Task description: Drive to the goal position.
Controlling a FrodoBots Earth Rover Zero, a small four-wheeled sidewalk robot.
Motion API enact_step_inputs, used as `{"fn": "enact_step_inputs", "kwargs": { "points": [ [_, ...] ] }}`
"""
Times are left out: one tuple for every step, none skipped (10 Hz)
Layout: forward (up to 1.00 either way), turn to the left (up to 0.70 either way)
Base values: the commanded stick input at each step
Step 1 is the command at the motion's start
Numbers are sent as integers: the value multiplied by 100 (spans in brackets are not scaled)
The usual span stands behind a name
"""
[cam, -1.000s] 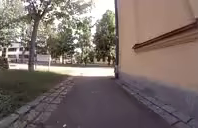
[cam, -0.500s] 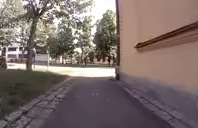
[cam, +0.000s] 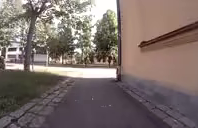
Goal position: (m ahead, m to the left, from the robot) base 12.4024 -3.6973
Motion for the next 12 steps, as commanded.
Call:
{"fn": "enact_step_inputs", "kwargs": {
  "points": [
    [44, 5],
    [44, 5],
    [44, 5],
    [44, 5],
    [44, 5],
    [44, 5],
    [44, 5],
    [44, 4],
    [44, 5],
    [44, 5],
    [44, 5],
    [44, 5]
  ]
}}
